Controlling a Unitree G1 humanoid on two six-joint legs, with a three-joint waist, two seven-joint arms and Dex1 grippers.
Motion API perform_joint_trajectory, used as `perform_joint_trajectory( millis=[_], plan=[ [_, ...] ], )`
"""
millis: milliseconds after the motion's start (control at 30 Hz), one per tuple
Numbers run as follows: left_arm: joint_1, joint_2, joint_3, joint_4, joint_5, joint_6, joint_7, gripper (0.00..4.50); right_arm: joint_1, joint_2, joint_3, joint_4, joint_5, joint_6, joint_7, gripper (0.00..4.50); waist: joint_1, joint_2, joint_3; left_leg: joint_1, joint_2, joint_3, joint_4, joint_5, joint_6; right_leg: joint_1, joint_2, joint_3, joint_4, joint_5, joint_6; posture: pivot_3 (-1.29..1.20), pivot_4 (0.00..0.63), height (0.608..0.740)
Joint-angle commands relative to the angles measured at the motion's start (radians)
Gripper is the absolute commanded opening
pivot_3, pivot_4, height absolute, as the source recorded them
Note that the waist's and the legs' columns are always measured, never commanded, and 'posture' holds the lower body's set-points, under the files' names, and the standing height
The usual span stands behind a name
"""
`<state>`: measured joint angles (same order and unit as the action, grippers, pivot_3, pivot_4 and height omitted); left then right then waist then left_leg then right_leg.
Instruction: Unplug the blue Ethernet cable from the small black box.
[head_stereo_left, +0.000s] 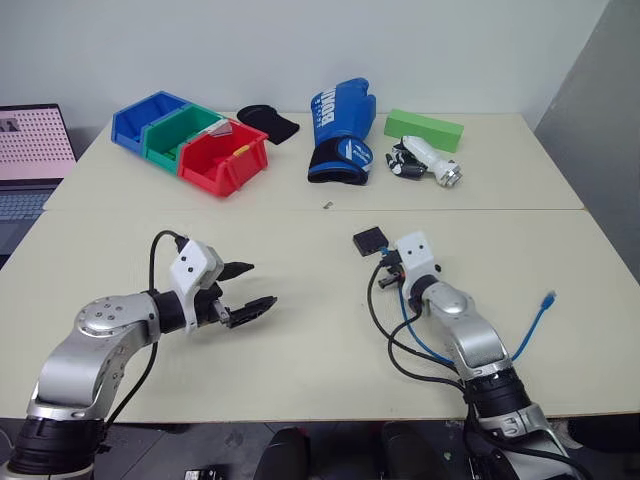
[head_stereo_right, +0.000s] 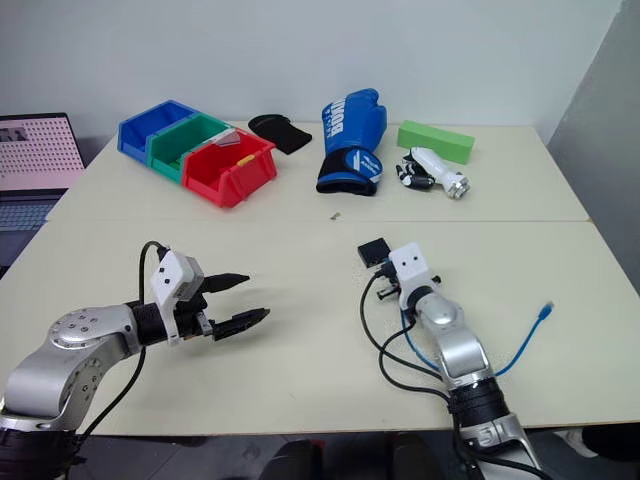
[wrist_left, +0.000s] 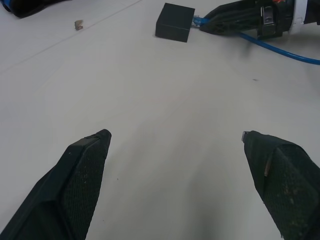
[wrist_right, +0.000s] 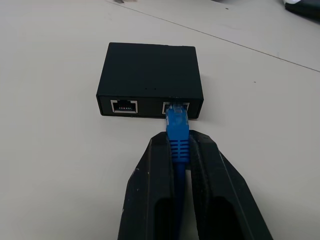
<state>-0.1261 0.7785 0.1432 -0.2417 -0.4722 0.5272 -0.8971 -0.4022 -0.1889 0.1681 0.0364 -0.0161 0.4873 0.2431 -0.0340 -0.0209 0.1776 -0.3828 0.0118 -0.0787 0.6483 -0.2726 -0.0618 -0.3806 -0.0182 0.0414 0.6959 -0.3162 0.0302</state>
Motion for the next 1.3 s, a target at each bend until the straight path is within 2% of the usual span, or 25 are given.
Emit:
perform_joint_trajectory(
  millis=[33,167,300,433,567,767,1300],
  plan=[
    [-0.035,-0.028,0.061,0.047,-0.12,0.115,-0.005,4.5,-0.008,-0.075,0.02,-0.084,0.016,-0.091,0.135,0.16,-0.001,0.0,0.0,0.0,0.0,0.0,0.0,0.0,0.0,0.0,0.0,0.0,0.0,0.0,0.0,0.0,0.15,0.74],
    [-0.071,-0.019,0.103,0.071,-0.297,0.296,-0.068,4.5,-0.029,-0.204,0.092,-0.099,0.024,-0.351,0.378,0.15,-0.008,0.0,0.0,0.0,0.0,0.0,0.0,0.0,0.0,0.0,0.001,-0.001,0.0,0.0,0.0,0.0,0.15,0.74],
    [-0.111,0.01,0.081,0.046,-0.349,0.36,-0.111,4.5,-0.074,-0.294,0.141,-0.091,0.061,-0.614,0.609,0.15,-0.016,-0.001,0.001,0.0,0.0,0.0,-0.001,0.0,0.0,0.0,0.001,-0.001,0.0,0.0,0.0,0.0,0.15,0.74],
    [-0.151,-0.001,0.096,0.0,-0.455,0.451,-0.106,4.5,-0.127,-0.322,0.168,-0.079,0.079,-0.747,0.729,0.15,-0.017,-0.001,0.001,0.0,0.001,-0.001,0.0,0.0,0.0,0.0,0.0,-0.001,0.0,0.0,0.0,0.0,0.15,0.74],
    [-0.145,-0.02,0.094,-0.073,-0.54,0.516,-0.068,4.5,-0.17,-0.327,0.195,-0.106,0.11,-0.774,0.822,0.15,-0.017,-0.001,0.001,0.0,0.001,-0.001,0.0,0.0,0.0,0.0,0.0,-0.001,0.0,0.0,0.0,0.0,0.15,0.74],
    [-0.134,-0.051,0.106,-0.106,-0.617,0.55,-0.002,4.5,-0.202,-0.31,0.208,-0.139,0.13,-0.75,0.872,0.15,-0.013,-0.001,0.001,0.0,0.001,-0.001,0.001,0.0,0.0,0.001,-0.002,-0.001,0.0,0.0,0.0,0.0,0.15,0.74],
    [-0.091,-0.062,0.12,-0.086,-0.714,0.584,0.04,4.5,-0.237,-0.293,0.183,-0.153,0.146,-0.739,0.872,0.15,-0.007,-0.001,0.001,0.0,0.001,-0.001,0.001,0.0,-0.001,0.001,-0.002,-0.001,0.0,0.0,0.0,0.0,0.15,0.74]
  ],
)
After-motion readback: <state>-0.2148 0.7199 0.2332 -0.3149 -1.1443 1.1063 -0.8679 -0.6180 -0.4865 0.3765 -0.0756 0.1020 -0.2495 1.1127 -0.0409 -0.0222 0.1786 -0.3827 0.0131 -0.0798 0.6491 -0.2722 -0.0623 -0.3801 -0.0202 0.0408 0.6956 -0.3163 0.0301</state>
